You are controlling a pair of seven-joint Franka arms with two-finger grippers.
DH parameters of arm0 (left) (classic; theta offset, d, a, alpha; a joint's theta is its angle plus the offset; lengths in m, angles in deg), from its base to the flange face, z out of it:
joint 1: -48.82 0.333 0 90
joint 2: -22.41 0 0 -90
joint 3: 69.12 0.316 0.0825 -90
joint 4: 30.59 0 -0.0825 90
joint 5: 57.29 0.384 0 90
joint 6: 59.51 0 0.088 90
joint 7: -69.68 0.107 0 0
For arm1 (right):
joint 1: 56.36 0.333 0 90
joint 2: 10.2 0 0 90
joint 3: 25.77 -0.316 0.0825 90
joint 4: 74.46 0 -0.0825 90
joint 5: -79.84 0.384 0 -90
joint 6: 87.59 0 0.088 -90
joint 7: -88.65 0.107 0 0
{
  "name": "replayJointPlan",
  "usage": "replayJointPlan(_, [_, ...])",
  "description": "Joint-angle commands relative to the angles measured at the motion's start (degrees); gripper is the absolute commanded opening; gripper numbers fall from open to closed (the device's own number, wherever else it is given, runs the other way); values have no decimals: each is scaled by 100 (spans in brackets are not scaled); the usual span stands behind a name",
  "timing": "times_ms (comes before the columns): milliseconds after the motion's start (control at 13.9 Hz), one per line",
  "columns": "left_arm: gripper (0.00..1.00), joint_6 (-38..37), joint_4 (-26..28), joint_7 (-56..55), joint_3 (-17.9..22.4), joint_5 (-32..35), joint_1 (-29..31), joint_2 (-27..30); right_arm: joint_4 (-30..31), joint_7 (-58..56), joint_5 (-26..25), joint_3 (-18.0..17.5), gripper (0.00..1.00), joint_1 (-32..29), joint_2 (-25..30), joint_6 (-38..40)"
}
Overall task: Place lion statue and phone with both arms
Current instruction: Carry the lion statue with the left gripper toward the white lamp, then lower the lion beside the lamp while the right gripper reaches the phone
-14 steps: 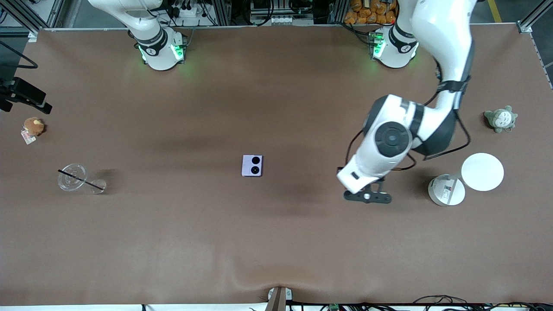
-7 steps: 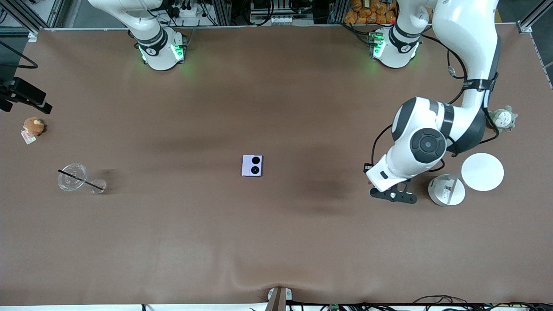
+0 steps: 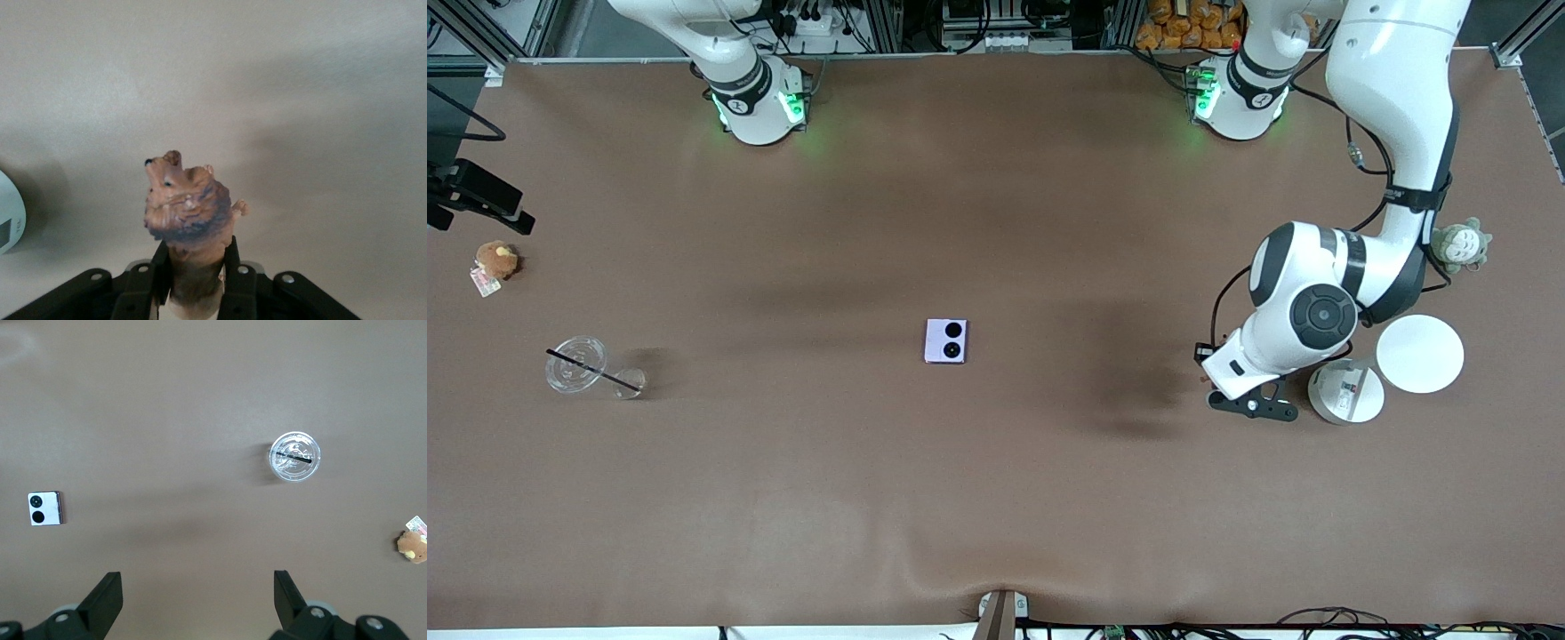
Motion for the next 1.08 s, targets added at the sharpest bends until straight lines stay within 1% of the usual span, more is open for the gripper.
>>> replayJointPlan(0, [0, 412, 304, 138, -41, 354, 230, -45, -48, 87, 13, 14, 100, 43, -24, 40])
replayJointPlan(144, [0, 642, 341, 306, -50, 593, 494, -194, -39, 87, 13, 14, 100, 43, -24, 31])
replayJointPlan(288, [0, 704, 288, 411, -41, 637, 548, -274, -39, 87, 13, 14, 100, 43, -24, 40])
replayJointPlan(504, [0, 705, 104, 377, 2, 1136, 565, -415, -57, 87, -5, 23, 100, 34, -24, 31])
replayJointPlan(648, [0, 705, -28, 324, -6, 1226, 723, -581, -48, 96, 13, 14, 100, 43, -24, 31])
replayJointPlan(864, [0, 696, -99, 44, 46, 1226, 706, -696, -48, 131, 48, 14, 100, 131, -77, -4])
replayJointPlan(1008, [0, 617, -265, -229, 73, 1444, 654, -819, -74, 559, 179, -4, 100, 402, -234, -57])
